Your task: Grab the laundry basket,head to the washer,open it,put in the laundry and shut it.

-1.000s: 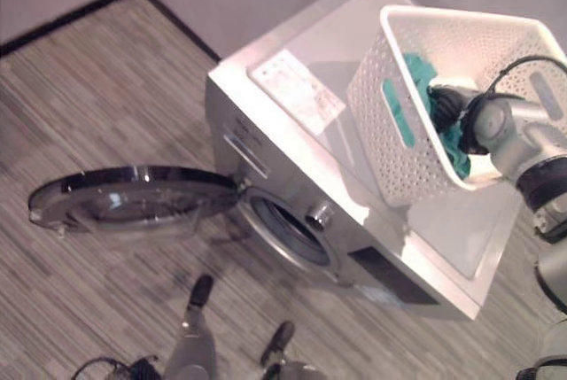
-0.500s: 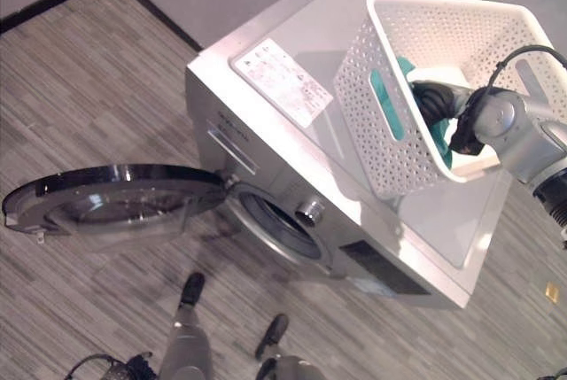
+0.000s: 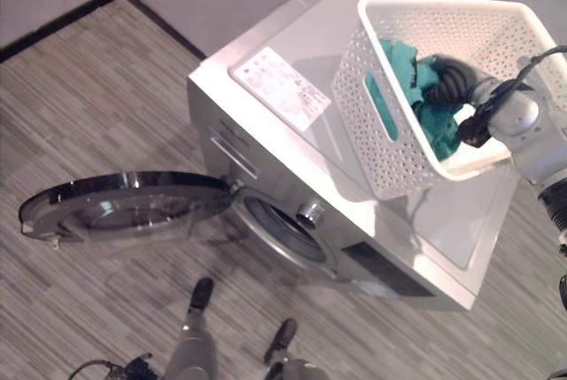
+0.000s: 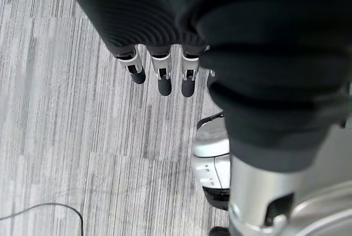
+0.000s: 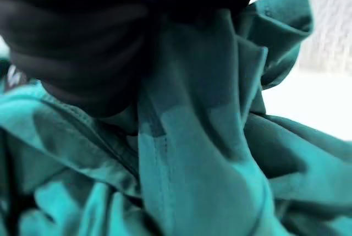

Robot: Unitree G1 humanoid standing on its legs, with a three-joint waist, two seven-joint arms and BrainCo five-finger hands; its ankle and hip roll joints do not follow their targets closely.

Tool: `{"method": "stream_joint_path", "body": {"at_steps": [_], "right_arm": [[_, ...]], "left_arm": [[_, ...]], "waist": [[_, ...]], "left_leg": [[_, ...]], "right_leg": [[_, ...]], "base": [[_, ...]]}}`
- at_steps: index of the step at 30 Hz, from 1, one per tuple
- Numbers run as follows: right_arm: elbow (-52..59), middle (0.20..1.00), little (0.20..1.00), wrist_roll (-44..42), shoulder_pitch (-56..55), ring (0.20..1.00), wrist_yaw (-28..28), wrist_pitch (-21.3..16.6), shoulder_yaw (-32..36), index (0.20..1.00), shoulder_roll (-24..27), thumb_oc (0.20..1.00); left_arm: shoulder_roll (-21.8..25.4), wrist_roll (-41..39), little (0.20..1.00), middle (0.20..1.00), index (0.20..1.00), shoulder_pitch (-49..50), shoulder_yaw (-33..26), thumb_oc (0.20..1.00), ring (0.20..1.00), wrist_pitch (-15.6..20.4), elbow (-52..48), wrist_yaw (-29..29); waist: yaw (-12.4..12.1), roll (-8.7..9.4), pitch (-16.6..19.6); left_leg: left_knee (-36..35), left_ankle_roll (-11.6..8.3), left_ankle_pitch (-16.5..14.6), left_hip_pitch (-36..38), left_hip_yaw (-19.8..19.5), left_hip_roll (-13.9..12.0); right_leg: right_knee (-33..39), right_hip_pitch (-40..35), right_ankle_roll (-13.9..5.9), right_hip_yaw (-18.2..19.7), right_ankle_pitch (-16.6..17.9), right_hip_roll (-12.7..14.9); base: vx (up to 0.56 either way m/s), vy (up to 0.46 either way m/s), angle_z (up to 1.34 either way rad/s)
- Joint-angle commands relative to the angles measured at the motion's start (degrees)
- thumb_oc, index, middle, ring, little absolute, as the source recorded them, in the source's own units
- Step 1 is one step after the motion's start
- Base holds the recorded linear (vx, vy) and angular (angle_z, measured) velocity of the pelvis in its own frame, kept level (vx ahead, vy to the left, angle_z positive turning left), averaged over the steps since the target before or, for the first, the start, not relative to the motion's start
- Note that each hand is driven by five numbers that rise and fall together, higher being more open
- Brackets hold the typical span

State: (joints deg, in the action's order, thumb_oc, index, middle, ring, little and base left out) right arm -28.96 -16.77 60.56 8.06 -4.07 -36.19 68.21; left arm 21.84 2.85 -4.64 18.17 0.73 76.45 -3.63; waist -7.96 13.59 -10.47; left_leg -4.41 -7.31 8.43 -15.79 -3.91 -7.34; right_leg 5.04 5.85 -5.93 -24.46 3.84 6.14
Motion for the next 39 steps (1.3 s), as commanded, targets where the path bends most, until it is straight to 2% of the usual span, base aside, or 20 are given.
{"method": "stream_joint_path", "body": {"at_steps": [1,4,5,10,18,19,21,24,25,26,27,28,30,31,33,34,35,36,38,39], "right_arm": [[-3.8,0.200,0.200,-6.3,4.1,0.200,-9.1,-3.2,7.0,0.200,1.3,0.200],[-5.6,0.200,0.200,-6.9,6.4,0.200,-11.8,-3.2,8.8,0.200,0.8,0.200],[-7.6,0.200,0.200,-7.3,8.7,0.200,-14.5,-3.0,10.3,0.200,-0.2,0.200],[-9.3,0.200,0.200,-5.2,10.3,0.200,-17.6,-1.5,11.7,0.200,-0.7,0.200],[-7.9,0.200,0.200,0.8,5.5,0.200,-25.0,0.3,20.2,0.200,3.5,0.200],[-5.5,0.200,0.200,2.9,2.0,0.200,-26.3,0.6,23.6,0.200,4.2,0.200],[-2.0,0.200,0.200,7.7,-10.4,0.200,-29.9,1.6,35.5,0.200,6.9,0.200],[1.3,0.200,0.200,11.5,-22.1,0.200,-32.0,2.7,45.9,0.200,7.2,0.200],[1.7,0.200,0.200,11.6,-23.3,0.200,-32.0,2.8,47.1,0.200,7.1,0.200],[3.4,0.200,0.200,13.3,-28.7,0.200,-32.8,3.0,51.7,0.200,6.2,0.200],[6.1,0.200,0.200,14.8,-34.9,0.200,-33.4,3.4,57.1,0.200,5.0,0.200],[6.4,0.200,0.200,14.9,-35.9,0.200,-33.3,3.5,58.1,0.200,4.8,0.200],[12.0,0.200,0.200,18.0,-45.5,0.200,-34.1,3.9,65.6,0.200,0.4,0.200],[12.6,0.200,0.200,18.2,-46.4,0.200,-34.0,4.0,66.4,0.200,0.0,0.200],[18.2,0.200,0.200,20.7,-53.2,0.200,-33.9,4.2,70.4,0.200,-5.6,0.200],[18.7,0.200,0.200,20.9,-53.7,0.200,-33.8,4.4,70.9,0.200,-6.0,0.200],[22.7,0.200,0.200,23.3,-57.6,0.200,-33.1,4.6,72.3,0.200,-10.0,0.200],[22.9,0.200,0.200,23.4,-57.9,0.200,-33.0,4.8,72.6,0.200,-10.2,0.200],[25.6,0.200,0.200,25.0,-61.5,0.200,-32.0,4.6,72.4,0.200,-14.7,0.200],[27.8,0.200,0.200,25.7,-64.1,0.200,-30.8,4.4,71.0,0.200,-19.7,0.200]], "left_arm": [[-0.5,0.7,1.000,1.000,1.000,-2.4,-1.1,1.000,1.000,1.0,3.6,-0.4],[-0.5,0.7,1.000,1.000,1.000,-2.3,-1.0,1.000,1.000,0.9,3.9,-0.7],[-0.6,0.6,1.000,1.000,1.000,-2.4,-0.8,1.000,1.000,0.6,4.4,-1.2],[-1.1,0.1,1.000,1.000,1.000,-2.0,-1.5,1.000,1.000,0.1,4.8,-2.0],[-2.4,0.1,1.000,1.000,1.000,-1.3,-2.6,1.000,1.000,-0.9,4.5,-3.0],[-2.6,0.3,1.000,1.000,1.000,-1.1,-2.7,1.000,1.000,-1.0,4.3,-3.2],[-3.8,0.8,1.000,1.000,1.000,-0.3,-3.5,1.000,1.000,-0.9,3.6,-3.4],[-4.6,1.2,1.000,1.000,1.000,0.5,-4.2,1.000,1.000,-0.8,2.9,-3.2],[-4.4,1.2,1.000,1.000,1.000,0.5,-4.0,1.000,1.000,-0.8,2.9,-3.2],[-5.1,1.3,1.000,1.000,1.000,1.1,-5.3,1.000,1.000,-0.6,2.5,-3.0],[-4.9,1.4,1.000,1.000,1.000,1.3,-5.2,1.000,1.000,-0.6,2.3,-3.0],[-4.7,1.4,1.000,1.000,1.000,1.3,-5.0,1.000,1.000,-0.6,2.3,-3.0],[-5.2,1.7,1.000,1.000,1.000,1.9,-6.2,1.000,1.000,-0.6,1.8,-2.9],[-5.1,1.8,1.000,1.000,1.000,1.9,-6.0,1.000,1.000,-0.6,1.8,-2.9],[-5.4,2.0,1.000,1.000,1.000,1.9,-7.2,1.000,1.000,-0.6,1.7,-2.7],[-5.3,2.0,1.000,1.000,1.000,1.9,-7.1,1.000,1.000,-0.7,1.7,-2.7],[-5.1,2.3,1.000,1.000,1.000,2.2,-8.3,1.000,1.000,-0.6,1.3,-2.7],[-5.1,2.4,1.000,1.000,1.000,2.2,-8.2,1.000,1.000,-0.6,1.3,-2.7],[-5.2,2.8,1.000,1.000,1.000,2.1,-9.1,1.000,1.000,-0.5,1.0,-2.6],[-5.3,3.0,1.000,1.000,1.000,2.2,-9.3,1.000,1.000,-0.3,0.5,-2.5]], "waist": [[1.1,2.02,2.4],[1.2,1.93,3.2],[1.3,1.82,4.2],[1.4,1.36,6.0],[2.5,-0.88,9.1],[2.7,-1.19,9.4],[3.8,-2.81,10.3],[4.8,-3.97,10.9],[4.6,-3.74,10.9],[5.6,-4.66,11.1],[5.5,-4.58,11.3],[5.3,-4.42,11.2],[6.2,-5.37,11.4],[6.0,-5.23,11.4],[6.7,-6.21,11.4],[6.5,-6.10,11.4],[7.0,-6.71,11.2],[6.9,-6.63,11.2],[7.4,-7.36,11.0],[7.7,-7.87,10.7]], "left_leg": [[-0.6,2.79,-6.6,5.0,2.5,0.5],[-0.6,2.93,-7.1,5.8,2.5,0.6],[-0.6,3.08,-7.5,6.7,2.7,0.7],[-0.6,3.30,-8.3,8.4,3.0,0.8],[-0.6,3.84,-9.5,11.0,3.0,1.5],[-0.6,3.91,-9.6,11.1,3.1,1.6],[-0.6,4.29,-10.2,12.0,3.1,2.1],[-0.6,4.64,-10.6,12.5,3.4,2.4],[-0.6,4.73,-10.3,12.4,3.3,2.6],[-0.6,4.94,-10.5,12.5,3.5,2.9],[-0.6,5.04,-10.6,12.7,3.6,2.9],[-0.6,5.04,-10.6,12.7,3.6,2.9],[-0.6,5.34,-10.9,13.3,4.2,3.1],[-0.6,5.36,-11.0,13.4,4.2,3.1],[-0.6,5.64,-11.3,14.0,5.1,3.4],[-0.6,5.65,-11.3,14.1,5.2,3.3],[-0.6,5.86,-11.4,14.5,5.7,3.5],[-0.6,5.86,-11.4,14.5,5.7,3.5],[-0.6,6.00,-11.5,14.7,6.0,3.6],[-0.6,6.15,-11.5,15.0,6.4,3.7]], "right_leg": [[-0.1,-2.4,-3.11,-0.5,-1.4,3.1],[0.0,-3.1,-3.09,-0.3,-1.6,3.1],[-0.1,-3.7,-3.11,0.1,-1.7,3.1],[0.0,-5.1,-3.09,0.5,-2.0,3.1],[-0.3,-7.2,-3.11,0.8,-2.5,3.3],[-0.3,-7.4,-3.14,0.9,-2.5,3.4],[-0.3,-7.9,-3.29,1.0,-2.6,3.6],[-0.3,-8.1,-3.45,1.6,-2.5,3.9],[-0.2,-8.0,-3.45,1.5,-2.3,4.0],[-0.2,-8.0,-3.54,1.8,-2.2,4.2],[-0.2,-8.0,-3.60,1.9,-2.1,4.3],[-0.2,-8.1,-3.60,1.9,-2.1,4.3],[-0.2,-8.1,-3.81,2.4,-1.9,4.7],[-0.2,-8.2,-3.83,2.4,-1.9,4.7],[-0.3,-8.1,-3.91,3.3,-1.7,4.9],[-0.3,-8.1,-3.92,3.4,-1.7,4.9],[-0.5,-8.0,-3.93,4.0,-1.6,5.1],[-0.6,-8.0,-3.93,4.0,-1.7,5.1],[-0.7,-8.0,-3.89,4.4,-1.7,5.3],[-0.8,-8.1,-3.95,4.7,-1.6,5.4]], "base": [[0.00,0.000,0.00],[0.04,0.013,0.02],[0.05,0.015,0.01],[0.03,0.013,-0.01],[0.02,0.016,0.02],[0.03,0.047,-0.02],[0.02,0.065,-0.02],[0.00,0.047,-0.01],[-0.01,0.043,-0.08],[-0.02,0.039,-0.05],[-0.01,0.034,0.02],[0.00,0.000,0.00],[-0.01,0.030,-0.19],[-0.01,0.049,-0.29],[-0.01,0.039,-0.23],[-0.01,0.028,-0.34],[-0.01,0.018,-0.27],[-0.01,0.021,-0.22],[-0.01,0.010,-0.15],[-0.02,0.009,-0.16]]}}
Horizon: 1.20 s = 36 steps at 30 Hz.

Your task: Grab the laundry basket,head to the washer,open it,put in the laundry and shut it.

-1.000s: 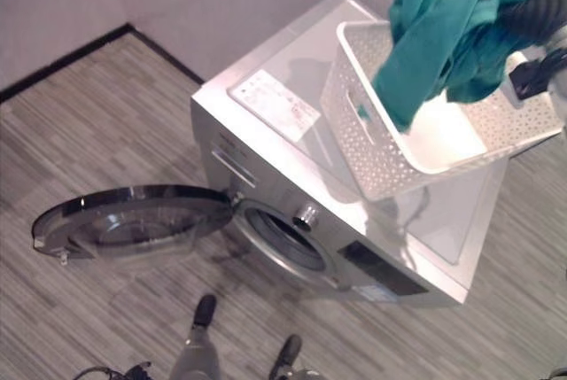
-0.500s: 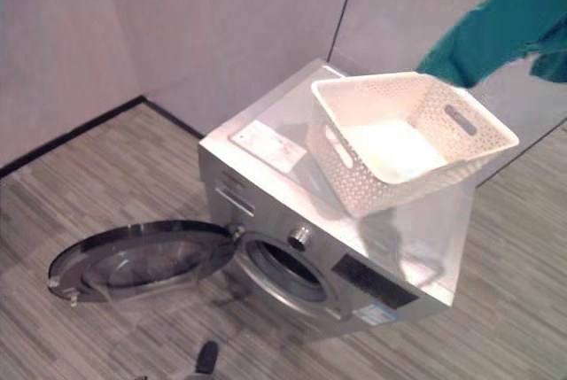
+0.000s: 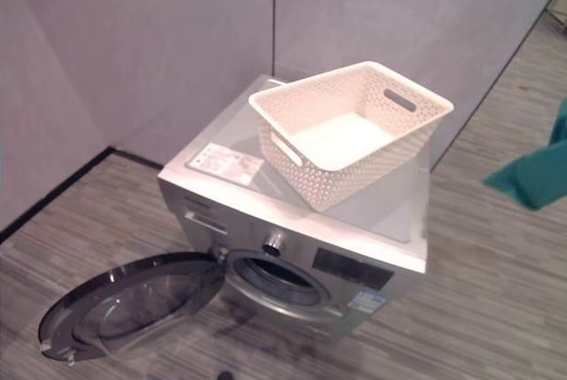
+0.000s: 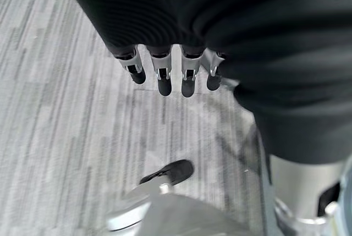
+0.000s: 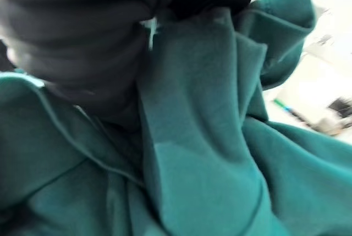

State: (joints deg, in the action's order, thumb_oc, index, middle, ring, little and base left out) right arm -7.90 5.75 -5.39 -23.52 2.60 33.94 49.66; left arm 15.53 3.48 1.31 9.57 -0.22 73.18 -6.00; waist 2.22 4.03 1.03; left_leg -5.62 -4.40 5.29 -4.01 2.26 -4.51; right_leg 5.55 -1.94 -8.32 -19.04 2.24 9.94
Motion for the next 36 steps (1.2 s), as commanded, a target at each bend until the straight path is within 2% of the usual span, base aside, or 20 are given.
{"method": "stream_joint_path", "body": {"at_steps": [1,2,3,5,6,7,9,12,15,24,31,36], "right_arm": [[7.0,0.200,0.200,3.3,1.7,0.200,0.9,-2.2,0.9,0.200,-1.5,0.200],[8.5,0.200,0.200,4.2,0.4,0.200,2.1,-2.2,-0.8,0.200,-4.7,0.200],[8.5,0.200,0.200,4.3,0.3,0.200,2.1,-2.2,-0.8,0.200,-4.8,0.200],[11.4,0.200,0.200,3.8,-1.5,0.200,4.7,-2.7,-5.4,0.200,-10.7,0.200],[11.7,0.200,0.200,3.9,-1.7,0.200,4.8,-2.5,-5.5,0.200,-11.1,0.200],[12.7,0.200,0.200,2.9,-3.0,0.200,7.1,-2.9,-9.0,0.200,-14.4,0.200],[13.2,0.200,0.200,2.6,-3.5,0.200,8.2,-2.9,-10.6,0.200,-15.4,0.200],[12.5,0.200,0.200,1.7,-8.1,0.200,11.8,-3.1,-14.9,0.200,-19.7,0.200],[11.4,0.200,0.200,1.5,-10.9,0.200,13.6,-3.0,-16.3,0.200,-21.2,0.200],[-5.0,0.200,0.200,3.2,-20.3,0.200,21.4,-1.9,-24.1,0.200,-25.5,0.200],[-16.0,0.200,0.200,0.3,-16.1,0.200,22.9,-2.5,-29.9,0.200,-27.0,0.200],[-19.7,0.200,0.200,-1.6,-7.6,0.200,21.9,-3.1,-38.1,0.200,-27.8,0.200]], "left_arm": [[1.2,2.3,1.000,1.000,1.000,-3.7,-0.8,1.000,1.000,0.7,3.7,-0.1],[0.9,2.6,1.000,1.000,1.000,-3.3,-1.0,1.000,1.000,0.8,3.3,0.1],[1.0,2.6,1.000,1.000,1.000,-3.2,-1.0,1.000,1.000,0.8,3.3,0.1],[0.2,2.9,1.000,1.000,1.000,-3.1,-0.8,1.000,1.000,0.9,2.7,0.4],[0.5,2.9,1.000,1.000,1.000,-2.9,-0.9,1.000,1.000,0.9,2.7,0.4],[-0.2,2.9,1.000,1.000,1.000,-2.9,-0.6,1.000,1.000,0.9,2.5,0.7],[-0.3,2.9,1.000,1.000,1.000,-2.9,-0.7,1.000,1.000,1.0,2.4,0.8],[-0.8,2.8,1.000,1.000,1.000,-2.5,-0.5,1.000,1.000,1.5,1.8,0.6],[-0.7,2.7,1.000,1.000,1.000,-2.1,-0.6,1.000,1.000,1.8,1.4,0.6],[0.2,3.2,1.000,1.000,1.000,0.5,-0.1,1.000,1.000,2.9,-0.3,2.2],[0.7,2.3,1.000,1.000,1.000,0.6,1.9,1.000,1.000,3.9,-3.1,2.4],[1.0,0.4,1.000,1.000,1.000,-1.4,6.7,1.000,1.000,5.1,-11.5,1.1]], "waist": [[-2.5,1.82,-0.8],[-2.1,1.45,-1.0],[-2.2,1.49,-1.0],[-1.6,0.67,-1.5],[-1.5,0.91,-1.4],[-1.0,0.38,-1.8],[-0.8,0.33,-1.9],[0.1,-0.36,-2.6],[0.6,-0.59,-2.9],[2.7,-1.38,-5.3],[2.5,-1.31,-7.4],[1.0,-2.13,-11.4]], "left_leg": [[0.6,3.25,-8.4,3.3,0.2,0.9],[0.6,3.39,-8.5,3.6,0.5,1.1],[0.6,3.39,-8.5,3.6,0.5,1.1],[0.6,3.49,-8.5,3.8,1.2,1.2],[0.6,3.48,-8.5,3.8,1.2,1.2],[0.6,3.53,-8.3,3.9,1.7,1.2],[0.6,3.52,-8.3,4.0,2.0,1.2],[0.6,3.42,-8.1,4.1,2.6,1.2],[0.6,3.29,-7.9,4.0,2.8,1.1],[0.6,2.76,-7.6,4.1,4.5,0.4],[0.6,2.98,-7.1,3.4,5.9,0.3],[0.6,3.17,-5.8,0.3,4.6,0.9]], "right_leg": [[-1.3,-0.3,-1.57,-0.7,0.0,1.7],[-1.2,-0.3,-1.62,-0.4,0.2,1.8],[-1.2,-0.3,-1.62,-0.4,0.2,1.8],[-1.1,-0.1,-1.64,0.0,0.5,2.0],[-1.1,-0.1,-1.64,0.1,0.5,2.0],[-1.1,0.1,-1.64,0.3,0.6,2.1],[-1.1,0.1,-1.63,0.6,0.7,2.1],[-1.1,0.3,-1.62,0.9,0.9,2.2],[-1.0,0.4,-1.59,1.0,1.0,2.2],[-1.0,1.2,-1.70,1.7,1.4,1.9],[-0.8,3.3,-1.95,3.6,2.5,2.0],[-0.8,5.2,-1.91,2.8,3.1,2.8]], "base": [[-0.02,0.010,-0.12],[0.00,0.004,-0.08],[-0.02,0.003,-0.20],[-0.02,-0.001,-0.17],[-0.02,0.001,-0.06],[-0.02,-0.002,-0.08],[-0.02,-0.003,-0.06],[0.00,-0.003,-0.02],[-0.01,-0.012,-0.13],[0.00,-0.002,-0.01],[-0.03,0.006,-0.27],[-0.09,0.015,-0.05]]}}
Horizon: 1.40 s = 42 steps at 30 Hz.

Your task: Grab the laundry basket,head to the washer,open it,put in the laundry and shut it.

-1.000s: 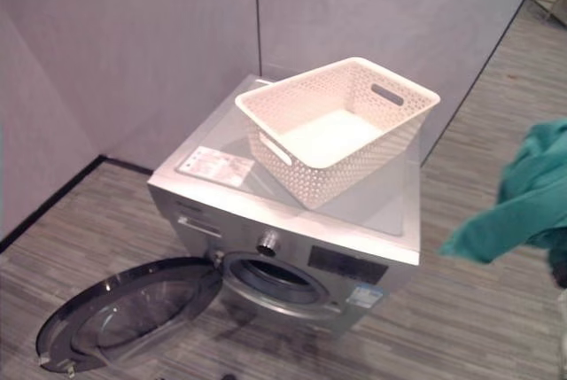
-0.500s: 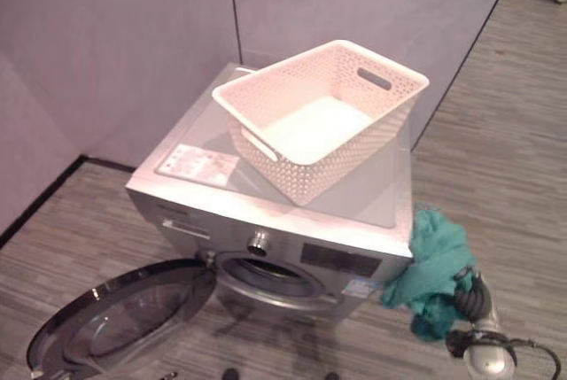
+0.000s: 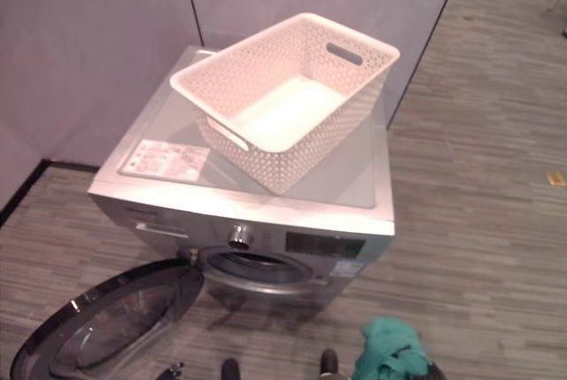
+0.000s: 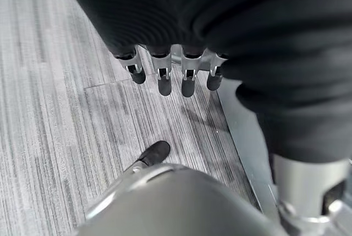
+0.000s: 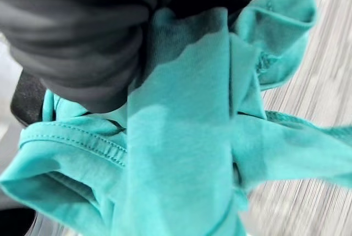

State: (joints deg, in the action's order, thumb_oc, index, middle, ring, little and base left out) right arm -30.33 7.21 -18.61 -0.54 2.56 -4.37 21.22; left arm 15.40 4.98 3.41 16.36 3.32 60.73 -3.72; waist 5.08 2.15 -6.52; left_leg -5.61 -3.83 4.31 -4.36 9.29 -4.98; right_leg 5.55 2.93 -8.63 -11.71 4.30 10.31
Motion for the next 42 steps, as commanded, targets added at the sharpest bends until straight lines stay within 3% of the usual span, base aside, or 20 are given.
{"method": "stream_joint_path", "body": {"at_steps": [1,7,13,18,19,24,26,27,31,35,38,40,42], "right_arm": [[2.2,0.200,0.200,-3.3,7.5,0.200,-1.4,-3.1,-1.6,0.200,0.4,0.200],[-1.4,0.200,0.200,-4.9,21.0,0.200,-6.0,-2.8,-12.9,0.200,-2.8,0.200],[-7.0,0.200,0.200,-6.8,31.0,0.200,-9.5,-2.8,-19.0,0.200,-6.1,0.200],[-11.5,0.200,0.200,-8.6,37.1,0.200,-13.0,-3.3,-20.7,0.200,-9.0,0.200],[-11.5,0.200,0.200,-8.6,37.3,0.200,-13.0,-3.3,-20.6,0.200,-9.0,0.200],[-14.7,0.200,0.200,-10.2,43.5,0.200,-20.3,-4.8,-17.6,0.200,-10.8,0.200],[-16.9,0.200,0.200,-10.3,47.2,0.200,-25.8,-5.6,-15.1,0.200,-11.1,0.200],[-17.0,0.200,0.200,-10.3,47.3,0.200,-25.8,-5.7,-15.0,0.200,-11.1,0.200],[-18.0,0.200,0.200,-10.7,54.4,0.200,-34.4,-7.3,-8.8,0.200,-8.2,0.200],[-18.5,0.200,0.200,-11.3,60.7,0.200,-38.4,-8.5,-5.2,0.200,-5.2,0.200],[-14.4,0.200,0.200,-8.3,67.5,0.200,-42.9,-9.3,-3.6,0.200,-1.4,0.200],[-10.9,0.200,0.200,-4.0,76.5,0.200,-48.7,-9.8,-2.9,0.200,5.0,0.200],[-9.5,0.200,0.200,-1.1,79.7,0.200,-51.3,-8.8,-3.6,0.200,8.2,0.200]], "left_arm": [[1.2,-1.7,1.000,1.000,1.000,-4.0,0.7,1.000,1.000,1.7,-0.6,-1.5],[1.9,-3.5,1.000,1.000,1.000,-5.4,6.0,1.000,1.000,2.2,-10.0,-3.2],[0.8,-4.9,1.000,1.000,1.000,-5.9,9.0,1.000,1.000,2.1,-9.1,-5.3],[-0.6,-5.8,1.000,1.000,1.000,-8.4,11.7,1.000,1.000,2.1,-7.1,-7.4],[-0.6,-5.8,1.000,1.000,1.000,-8.5,11.7,1.000,1.000,2.1,-7.1,-7.4],[-0.5,-7.5,1.000,1.000,1.000,-10.4,14.8,1.000,1.000,2.8,-10.5,-9.6],[-0.2,-7.5,1.000,1.000,1.000,-11.4,17.1,1.000,1.000,3.3,-12.9,-10.4],[-0.2,-7.5,1.000,1.000,1.000,-11.5,17.1,1.000,1.000,3.3,-12.9,-10.4],[1.4,-8.0,1.000,1.000,1.000,-11.9,18.6,1.000,1.000,4.3,-16.4,-11.8],[1.9,-8.0,1.000,1.000,1.000,-12.2,19.1,1.000,1.000,4.7,-17.2,-12.2],[2.0,-7.2,1.000,1.000,1.000,-13.0,19.4,1.000,1.000,5.1,-16.6,-12.4],[2.2,-5.9,1.000,1.000,1.000,-13.8,20.0,1.000,1.000,5.6,-15.4,-12.8],[2.5,-5.3,1.000,1.000,1.000,-14.1,20.2,1.000,1.000,5.8,-15.2,-13.0]], "waist": [[-2.1,-0.52,-4.8],[-4.9,-2.75,-9.7],[-7.1,-3.91,-13.7],[-8.7,-4.86,-16.6],[-8.6,-4.86,-16.8],[-10.1,-7.42,-19.1],[-10.8,-9.48,-20.2],[-10.8,-9.49,-20.1],[-12.2,-12.67,-21.4],[-13.4,-14.09,-21.7],[-14.8,-15.12,-21.9],[-16.6,-15.95,-21.6],[-17.4,-16.24,-21.3]], "left_leg": [[0.6,2.66,-4.2,-0.5,-3.0,1.6],[0.6,2.74,-2.0,-6.4,-5.9,2.7],[0.6,2.85,-0.7,-9.9,-7.1,3.2],[0.6,2.56,-0.7,-12.0,-8.3,3.1],[0.6,2.93,0.4,-12.7,-8.2,3.4],[0.8,2.35,0.4,-15.6,-9.7,3.9],[0.9,2.22,0.9,-18.0,-10.7,4.8],[0.9,2.22,1.0,-18.1,-10.7,4.8],[1.6,2.05,1.7,-21.8,-11.9,6.2],[2.3,2.11,1.8,-24.1,-12.2,6.7],[3.2,2.01,1.9,-26.8,-12.7,7.2],[3.6,1.69,2.3,-29.3,-13.5,7.6],[3.7,1.60,2.5,-30.2,-14.0,7.8]], "right_leg": [[-0.8,1.1,-1.53,-4.9,1.3,2.6],[-0.8,4.5,-1.28,-7.6,2.2,4.1],[-2.0,7.0,-1.08,-8.6,2.3,5.0],[-4.0,8.7,-1.18,-9.1,0.8,5.4],[-3.9,9.3,-0.73,-9.6,1.7,5.7],[-6.1,11.7,-1.10,-10.7,-0.1,6.3],[-7.8,13.8,-1.15,-11.7,-0.8,7.1],[-7.9,13.9,-1.14,-11.7,-0.8,7.1],[-10.3,17.2,-1.37,-12.7,-1.7,8.3],[-11.2,19.4,-1.51,-12.8,-2.1,8.7],[-12.5,22.1,-1.63,-12.9,-2.4,9.2],[-13.9,24.6,-1.58,-13.0,-3.1,9.6],[-14.7,25.6,-1.47,-13.1,-3.6,9.6]], "base": [[-0.14,0.020,0.18],[-0.10,0.026,0.35],[-0.05,0.042,0.19],[-0.03,0.024,0.15],[0.01,-0.003,0.22],[-0.03,0.026,0.19],[-0.04,0.028,0.29],[-0.03,0.023,0.14],[-0.03,0.020,0.25],[-0.02,0.022,0.10],[-0.02,-0.004,0.05],[-0.01,-0.031,0.05],[0.00,-0.058,0.07]]}}
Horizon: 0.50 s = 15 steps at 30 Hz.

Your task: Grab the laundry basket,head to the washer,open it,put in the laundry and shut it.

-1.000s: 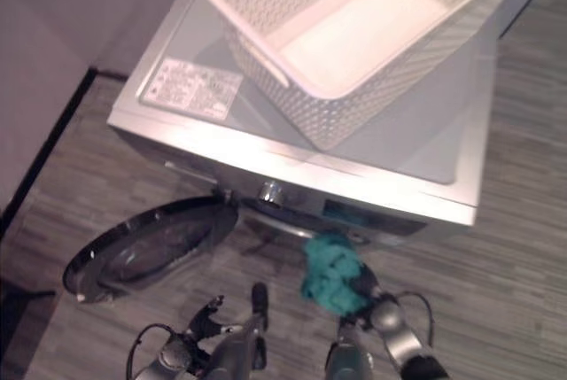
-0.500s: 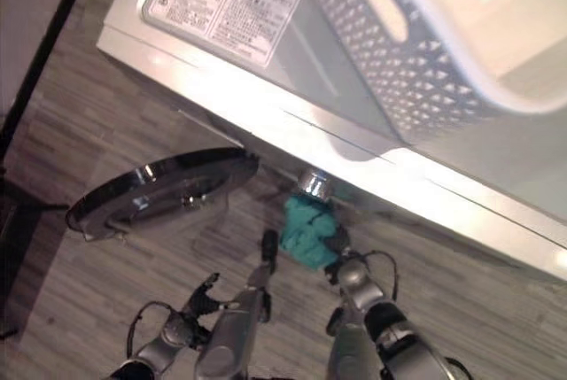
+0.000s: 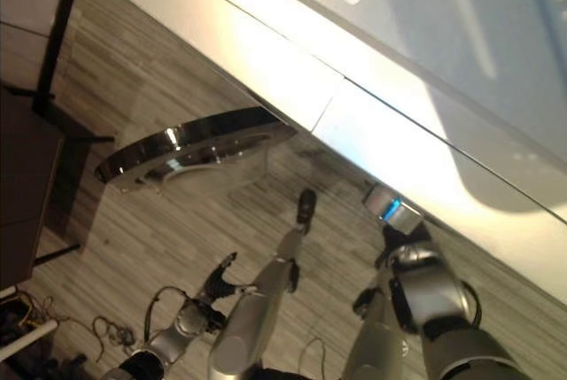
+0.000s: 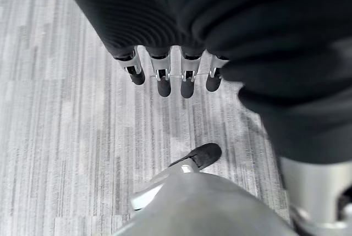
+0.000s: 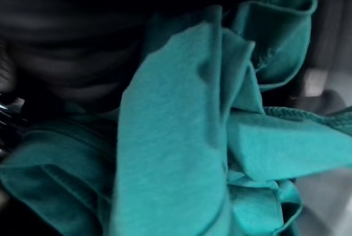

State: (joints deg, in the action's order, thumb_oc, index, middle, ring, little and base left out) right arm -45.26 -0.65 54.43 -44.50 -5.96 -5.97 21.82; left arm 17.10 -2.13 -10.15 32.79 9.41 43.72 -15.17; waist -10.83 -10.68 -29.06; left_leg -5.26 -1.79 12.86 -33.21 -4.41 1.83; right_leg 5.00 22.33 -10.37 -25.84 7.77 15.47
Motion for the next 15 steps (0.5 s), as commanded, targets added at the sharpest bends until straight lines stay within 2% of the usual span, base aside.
{"method": "stream_joint_path", "body": {"at_steps": [1,2,3,4,5,6,7,8,10,15], "right_arm": [[8.4,0.200,0.200,12.3,11.3,0.200,-11.0,3.0,-2.4,0.200,13.3,0.200],[8.5,0.200,0.200,12.3,11.4,0.200,-11.0,3.0,-2.5,0.200,13.3,0.200],[8.4,0.200,0.200,13.4,16.3,0.200,-10.5,7.4,-2.1,0.200,20.0,0.200],[5.7,0.200,0.200,12.5,18.2,0.200,-8.4,8.9,-3.9,0.200,22.6,0.200],[4.8,0.200,0.200,12.0,19.2,0.200,-8.2,8.7,-4.6,0.200,22.9,0.200],[0.5,0.319,0.319,10.8,20.3,0.319,-5.6,9.8,-7.1,0.319,24.8,0.319],[-4.7,1.000,1.000,6.3,21.8,1.000,-1.9,8.2,-9.1,1.000,24.8,1.000],[-7.1,1.000,1.000,2.9,22.9,1.000,0.0,6.9,-10.4,1.000,23.9,1.000],[-9.2,1.000,1.000,3.7,20.7,1.000,2.7,7.2,-13.5,1.000,22.0,1.000],[-8.3,1.000,1.000,5.1,11.4,1.000,5.9,5.8,-12.8,1.000,14.1,1.000]], "left_arm": [[1.3,2.6,1.000,1.000,1.000,-0.9,3.7,1.000,1.000,-0.3,2.2,-1.8],[1.2,2.5,1.000,1.000,1.000,-0.9,3.7,1.000,1.000,-0.3,2.3,-1.8],[2.7,2.2,1.000,1.000,1.000,-0.7,3.0,1.000,1.000,-0.1,1.7,-1.3],[3.4,1.9,1.000,1.000,1.000,-0.9,2.5,1.000,1.000,0.0,1.5,-1.2],[3.3,1.8,1.000,1.000,1.000,-1.1,2.5,1.000,1.000,0.0,1.4,-1.1],[3.9,1.5,1.000,1.000,1.000,-1.2,2.3,1.000,1.000,0.1,1.6,-0.9],[4.0,1.0,1.000,1.000,1.000,-1.6,2.0,1.000,1.000,-0.1,1.8,-0.9],[4.2,0.8,1.000,1.000,1.000,-1.5,1.7,1.000,1.000,-0.2,1.5,-0.8],[4.2,0.6,1.000,1.000,1.000,-1.1,0.4,1.000,1.000,-1.0,1.3,-0.3],[2.7,0.3,1.000,1.000,1.000,0.3,-0.6,1.000,1.000,-0.7,0.8,-0.1]], "waist": [[-2.5,-3.46,1.6],[-2.5,-3.48,1.6],[-3.4,-3.02,2.4],[-3.8,-2.52,2.9],[-3.8,-2.71,2.9],[-4.2,-1.91,3.4],[-4.4,-1.62,3.5],[-4.3,-1.26,3.6],[-3.9,-0.55,3.4],[-2.8,0.18,2.6]], "left_leg": [[3.5,-0.66,-5.9,-2.7,-0.9,1.2],[3.6,-0.66,-5.9,-2.8,-0.9,1.2],[3.7,-1.08,-5.5,-4.3,-1.9,1.4],[3.5,-1.28,-5.4,-4.6,-2.1,1.4],[3.5,-1.31,-5.3,-4.7,-2.1,1.4],[3.2,-1.44,-5.2,-4.5,-2.2,1.3],[3.0,-1.57,-5.1,-4.5,-2.0,1.0],[2.7,-1.65,-5.1,-4.2,-1.9,0.8],[2.5,-1.67,-5.2,-3.5,-1.6,0.5],[3.6,-1.42,-6.1,-1.8,-1.0,-0.2]], "right_leg": [[-15.5,7.6,0.35,0.7,-7.8,4.6],[-15.6,7.7,0.36,0.7,-7.9,4.6],[-17.7,9.3,0.62,0.2,-9.0,4.7],[-18.4,9.7,0.65,-0.1,-9.2,4.7],[-18.6,9.9,0.66,0.0,-9.3,4.8],[-18.7,9.7,0.68,-0.1,-9.4,4.6],[-18.6,9.6,0.76,-0.3,-9.4,4.5],[-18.4,9.3,0.85,-0.4,-9.4,4.4],[-17.7,8.2,1.01,-0.7,-9.2,3.9],[-15.1,5.7,1.18,-0.9,-8.3,3.0]], "base": [[0.00,-0.076,0.22],[0.01,-0.139,0.26],[0.01,-0.105,0.21],[0.01,-0.106,0.09],[0.01,-0.036,0.09],[0.01,-0.036,0.13],[0.01,-0.046,0.19],[0.02,-0.045,0.19],[0.03,-0.033,0.15],[0.00,-0.010,-0.01]]}}
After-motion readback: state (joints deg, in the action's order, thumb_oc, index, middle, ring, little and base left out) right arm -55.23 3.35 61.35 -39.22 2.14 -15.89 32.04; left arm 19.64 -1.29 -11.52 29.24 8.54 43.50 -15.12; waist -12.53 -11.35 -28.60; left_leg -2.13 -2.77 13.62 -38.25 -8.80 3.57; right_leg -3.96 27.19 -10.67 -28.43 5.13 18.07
